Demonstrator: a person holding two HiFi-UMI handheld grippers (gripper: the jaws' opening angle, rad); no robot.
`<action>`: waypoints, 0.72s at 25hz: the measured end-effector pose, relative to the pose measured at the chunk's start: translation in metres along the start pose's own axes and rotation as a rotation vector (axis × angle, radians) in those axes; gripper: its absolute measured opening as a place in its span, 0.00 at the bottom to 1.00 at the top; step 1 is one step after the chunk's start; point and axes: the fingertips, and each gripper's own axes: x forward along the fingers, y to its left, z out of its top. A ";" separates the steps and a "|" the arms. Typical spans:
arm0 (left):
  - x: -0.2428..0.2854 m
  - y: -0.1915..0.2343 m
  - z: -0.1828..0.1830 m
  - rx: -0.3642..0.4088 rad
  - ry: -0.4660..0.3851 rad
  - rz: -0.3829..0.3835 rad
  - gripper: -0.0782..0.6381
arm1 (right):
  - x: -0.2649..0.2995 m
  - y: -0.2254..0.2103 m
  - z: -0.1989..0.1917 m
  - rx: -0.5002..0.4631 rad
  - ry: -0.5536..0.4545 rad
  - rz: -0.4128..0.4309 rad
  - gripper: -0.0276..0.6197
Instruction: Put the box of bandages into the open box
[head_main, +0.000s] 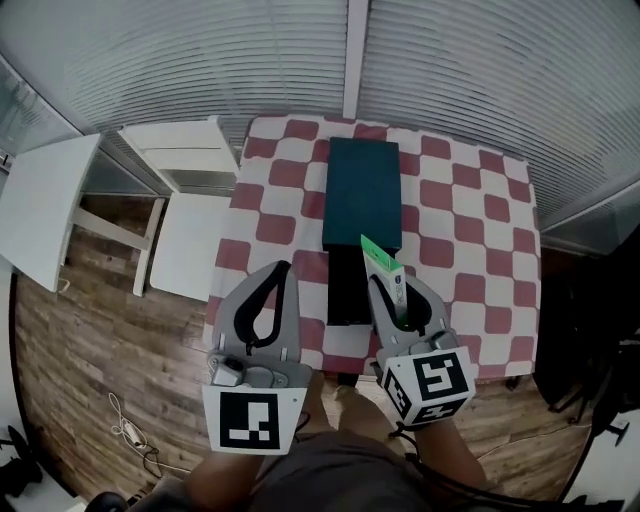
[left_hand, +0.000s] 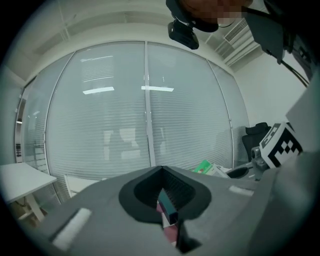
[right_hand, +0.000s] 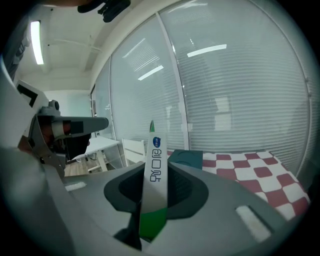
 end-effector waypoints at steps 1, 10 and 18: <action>0.001 0.002 -0.006 0.000 0.014 -0.006 0.11 | 0.004 0.000 -0.008 0.000 0.018 -0.007 0.21; 0.019 0.027 -0.061 -0.014 0.129 -0.019 0.11 | 0.035 -0.008 -0.071 0.010 0.183 -0.054 0.22; 0.040 0.038 -0.081 -0.023 0.165 -0.042 0.11 | 0.053 -0.010 -0.100 -0.056 0.314 -0.085 0.22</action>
